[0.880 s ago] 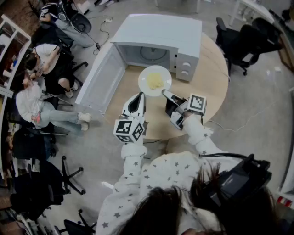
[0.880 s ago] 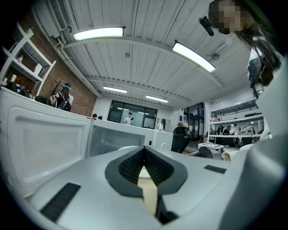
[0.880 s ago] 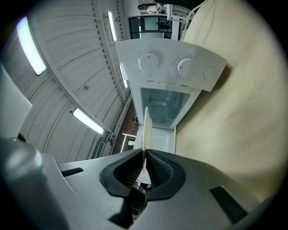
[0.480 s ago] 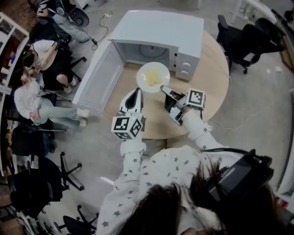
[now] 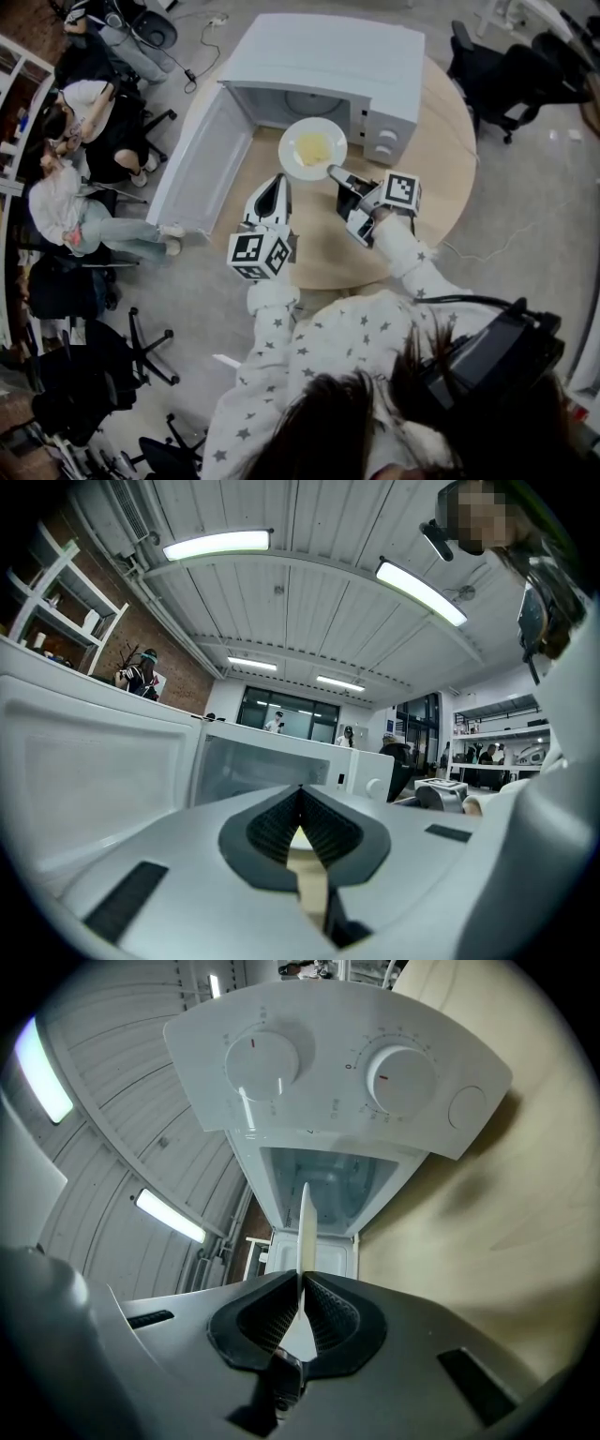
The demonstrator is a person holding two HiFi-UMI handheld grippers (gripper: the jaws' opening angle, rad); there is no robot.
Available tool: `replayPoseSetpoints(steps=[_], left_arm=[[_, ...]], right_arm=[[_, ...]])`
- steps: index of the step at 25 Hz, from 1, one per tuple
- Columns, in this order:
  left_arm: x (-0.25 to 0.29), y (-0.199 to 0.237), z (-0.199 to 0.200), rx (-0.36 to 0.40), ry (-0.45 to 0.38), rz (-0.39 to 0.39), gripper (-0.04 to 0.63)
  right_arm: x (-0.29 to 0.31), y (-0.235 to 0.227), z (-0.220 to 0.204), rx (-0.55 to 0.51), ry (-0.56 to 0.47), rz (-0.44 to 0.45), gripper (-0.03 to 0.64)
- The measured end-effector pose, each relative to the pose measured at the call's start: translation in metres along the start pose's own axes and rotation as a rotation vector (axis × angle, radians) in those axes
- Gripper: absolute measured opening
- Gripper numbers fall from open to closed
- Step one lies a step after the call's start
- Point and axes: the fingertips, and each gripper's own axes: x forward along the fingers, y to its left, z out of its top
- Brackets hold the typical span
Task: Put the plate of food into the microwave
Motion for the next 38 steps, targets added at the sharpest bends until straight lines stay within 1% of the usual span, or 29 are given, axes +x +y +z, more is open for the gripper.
replayPoseSetpoints(steps=[4, 10, 13, 16, 20, 23, 26, 28, 31, 38], left_arm=[[0.021, 0.014, -0.002, -0.003, 0.032, -0.052, 0.002], [0.065, 0.028, -0.014, 0.002, 0.106, -0.188, 0.002], [0.083, 0.037, -0.017, 0.011, 0.135, -0.256, 0.002], [0.101, 0.05, -0.019, 0.004, 0.163, -0.321, 0.002], [0.119, 0.062, -0.026, -0.006, 0.193, -0.386, 0.002], [0.122, 0.059, -0.038, -0.005, 0.207, -0.41, 0.002], [0.123, 0.056, -0.041, -0.009, 0.216, -0.412, 0.002], [0.122, 0.053, -0.041, -0.017, 0.217, -0.407, 0.002], [0.123, 0.049, -0.045, -0.025, 0.217, -0.409, 0.002], [0.13, 0.051, -0.063, -0.025, 0.219, -0.407, 0.002]], right_arm=[[0.015, -0.008, 0.012, 0.019, -0.051, -0.02, 0.021], [0.034, -0.028, 0.04, 0.06, -0.178, -0.06, 0.021], [0.047, -0.032, 0.052, 0.071, -0.24, -0.073, 0.021], [0.062, -0.036, 0.063, 0.079, -0.302, -0.089, 0.021], [0.08, -0.046, 0.074, 0.081, -0.36, -0.122, 0.021], [0.079, -0.055, 0.075, 0.094, -0.398, -0.129, 0.021], [0.08, -0.054, 0.077, 0.103, -0.419, -0.115, 0.021], [0.08, -0.054, 0.076, 0.109, -0.419, -0.117, 0.021], [0.081, -0.06, 0.08, 0.091, -0.415, -0.119, 0.021], [0.083, -0.082, 0.084, 0.113, -0.434, -0.132, 0.021]])
